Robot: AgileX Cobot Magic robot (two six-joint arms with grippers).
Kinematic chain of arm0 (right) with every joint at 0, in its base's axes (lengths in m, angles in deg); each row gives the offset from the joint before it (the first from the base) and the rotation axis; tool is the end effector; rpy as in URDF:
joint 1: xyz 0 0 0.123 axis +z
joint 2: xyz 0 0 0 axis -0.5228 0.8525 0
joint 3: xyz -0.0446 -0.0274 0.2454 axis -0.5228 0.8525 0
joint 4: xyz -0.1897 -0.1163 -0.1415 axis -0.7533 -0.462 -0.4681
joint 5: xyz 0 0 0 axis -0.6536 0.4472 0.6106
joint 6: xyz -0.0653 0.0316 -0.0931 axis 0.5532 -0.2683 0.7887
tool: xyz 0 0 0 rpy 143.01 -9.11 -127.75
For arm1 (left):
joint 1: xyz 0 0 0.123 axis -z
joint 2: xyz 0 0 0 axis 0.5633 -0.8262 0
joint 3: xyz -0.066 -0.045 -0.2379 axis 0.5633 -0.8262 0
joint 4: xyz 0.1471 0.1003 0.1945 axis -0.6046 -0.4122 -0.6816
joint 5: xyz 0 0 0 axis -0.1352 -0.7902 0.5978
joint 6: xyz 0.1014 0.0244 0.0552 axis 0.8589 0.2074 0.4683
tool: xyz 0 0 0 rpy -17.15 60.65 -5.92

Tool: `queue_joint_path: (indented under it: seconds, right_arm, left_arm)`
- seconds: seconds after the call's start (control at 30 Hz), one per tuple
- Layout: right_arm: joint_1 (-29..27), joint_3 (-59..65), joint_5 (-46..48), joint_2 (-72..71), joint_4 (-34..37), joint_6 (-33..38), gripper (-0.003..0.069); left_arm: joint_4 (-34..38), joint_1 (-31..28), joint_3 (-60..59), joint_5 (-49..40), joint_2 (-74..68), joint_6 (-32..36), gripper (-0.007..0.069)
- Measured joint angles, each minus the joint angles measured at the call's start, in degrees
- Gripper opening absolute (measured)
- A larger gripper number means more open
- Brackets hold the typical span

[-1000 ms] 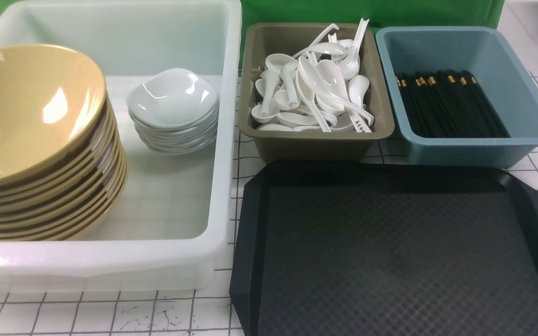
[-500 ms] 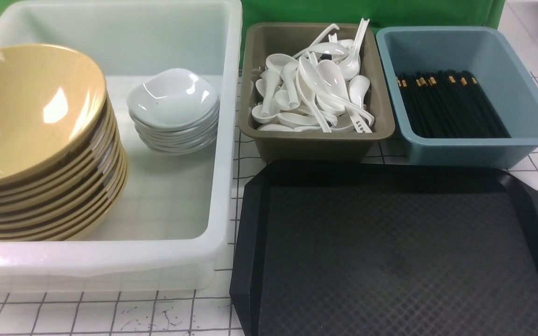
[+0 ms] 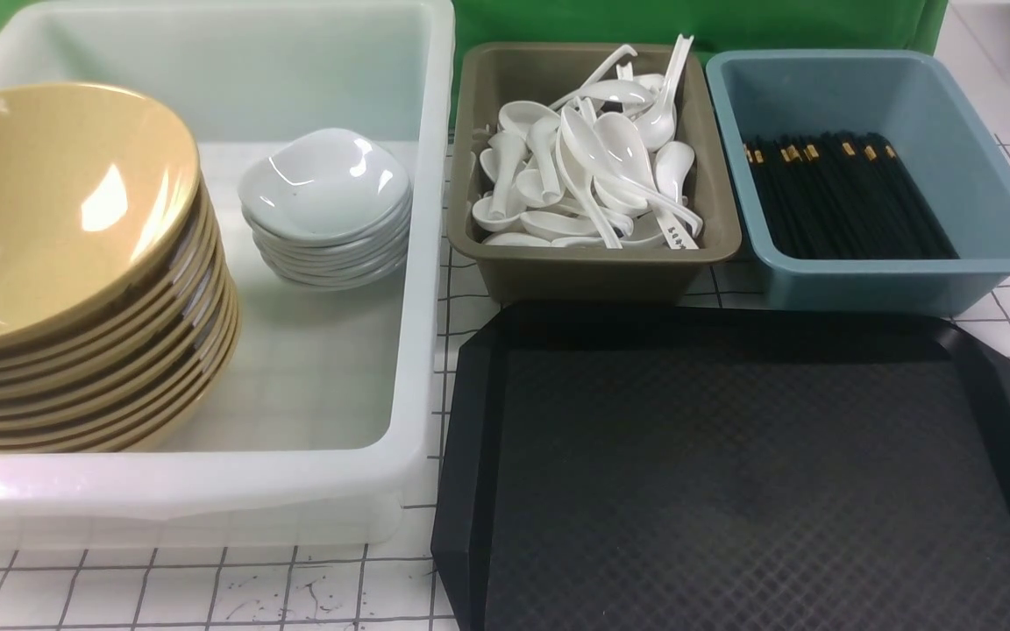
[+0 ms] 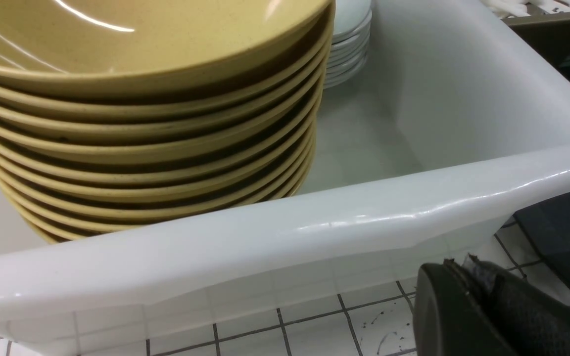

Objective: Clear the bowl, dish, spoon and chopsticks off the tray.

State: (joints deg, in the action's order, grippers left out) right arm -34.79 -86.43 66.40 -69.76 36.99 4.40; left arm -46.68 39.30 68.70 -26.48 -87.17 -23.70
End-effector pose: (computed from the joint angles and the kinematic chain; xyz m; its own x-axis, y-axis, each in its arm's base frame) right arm 0.1265 -0.0115 0.1706 -0.2392 -0.0317 -0.9705 0.0810 0.9953 -0.0524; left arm 0.0945 -0.0209 0.2709 -0.3938 0.1064 -0.9130 0.2123 0.9769 0.0222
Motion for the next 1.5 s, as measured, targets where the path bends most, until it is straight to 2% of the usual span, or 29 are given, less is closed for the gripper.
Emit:
queue_joint_path:
  seconds: [0.27,0.4,0.53,0.63,0.7,0.83,0.93,1.1,1.5]
  right_arm:
    - [0.0,0.0,0.0,0.0,0.0,0.0,0.0036]
    - [0.0,0.0,0.1,0.0,0.0,0.0,0.0036]
    - [0.0,0.0,0.1,0.0,0.0,0.0,0.0036]
    - [0.0,0.0,0.1,0.0,0.0,0.1,0.0036]
    - [0.0,0.0,0.1,0.0,0.0,0.1,0.0036]
    - [0.0,0.0,0.1,0.0,0.0,0.1,0.0038]
    - [0.0,0.0,0.1,0.0,0.0,0.1,0.004]
    - [0.0,0.0,0.1,0.0,0.0,0.1,0.0044]
    - [0.0,0.0,0.1,0.0,0.0,0.1,0.0047]
  left_arm:
    - [0.0,0.0,0.0,0.0,0.0,0.0,-0.0013]
    - [0.2,0.0,-1.9,3.7,0.5,0.0,-0.0013]
    - [-0.2,-1.3,-8.7,20.0,1.7,-0.1,-0.0013]
    - [-0.3,-4.1,-14.6,31.5,3.5,-1.5,-0.0013]
    - [-0.8,-7.6,-20.4,37.6,6.4,-4.8,-0.0013]
    - [-1.8,-9.6,-26.6,37.8,7.5,-9.5,-0.0013]
    - [-2.6,-9.5,-27.9,36.2,7.6,-10.6,-0.0013]
    - [-3.9,-8.0,-27.9,31.6,7.6,-10.8,-0.0013]
    - [-4.1,-7.2,-27.9,31.4,7.6,-9.5,-0.0013]
